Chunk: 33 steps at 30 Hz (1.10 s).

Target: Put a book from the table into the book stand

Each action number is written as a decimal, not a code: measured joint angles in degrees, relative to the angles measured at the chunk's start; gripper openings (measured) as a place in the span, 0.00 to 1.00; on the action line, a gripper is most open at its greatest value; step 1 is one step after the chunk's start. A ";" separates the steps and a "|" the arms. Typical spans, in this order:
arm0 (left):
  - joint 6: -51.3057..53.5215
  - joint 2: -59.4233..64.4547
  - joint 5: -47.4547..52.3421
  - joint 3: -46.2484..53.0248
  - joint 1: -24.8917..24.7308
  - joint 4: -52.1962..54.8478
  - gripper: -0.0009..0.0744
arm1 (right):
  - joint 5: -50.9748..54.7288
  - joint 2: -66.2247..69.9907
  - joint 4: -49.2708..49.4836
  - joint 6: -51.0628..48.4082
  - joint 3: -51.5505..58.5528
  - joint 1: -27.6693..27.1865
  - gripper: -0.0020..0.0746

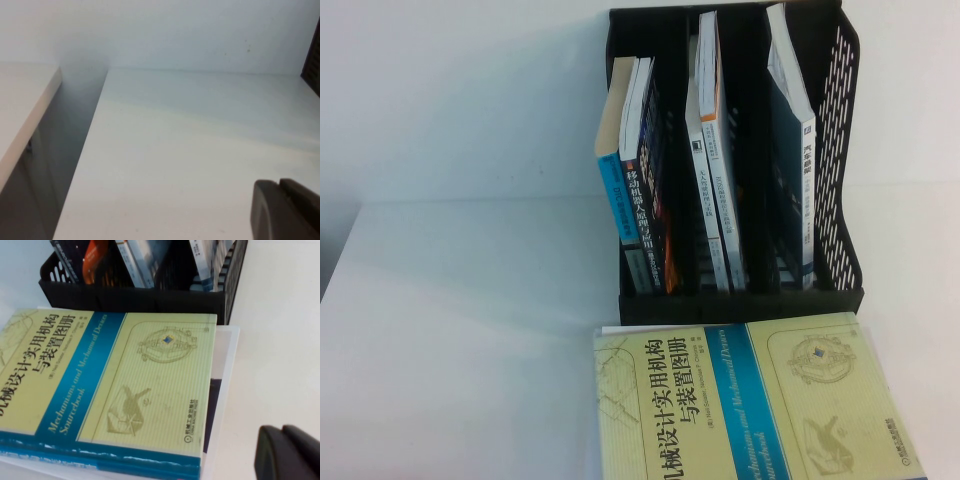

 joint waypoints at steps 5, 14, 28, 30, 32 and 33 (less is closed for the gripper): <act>2.96 0.00 2.27 0.00 0.00 -2.36 0.01 | 0.00 0.00 0.00 0.00 0.00 0.00 0.02; 14.00 -0.11 4.25 -0.10 0.22 -9.04 0.01 | 0.00 0.00 0.00 0.00 0.00 0.00 0.02; 16.20 -0.11 4.25 -0.10 0.22 -9.04 0.01 | 0.00 0.00 0.00 0.00 0.00 0.00 0.02; 16.41 -0.11 4.25 -0.10 0.22 -9.04 0.01 | 0.00 0.00 0.00 0.00 0.00 0.00 0.02; 16.41 -0.11 4.37 -0.10 0.22 -9.04 0.01 | 0.00 0.00 0.00 0.00 0.00 0.00 0.02; 16.45 -0.11 4.37 -0.10 0.22 -9.04 0.01 | 0.00 0.00 0.00 0.00 0.00 0.00 0.02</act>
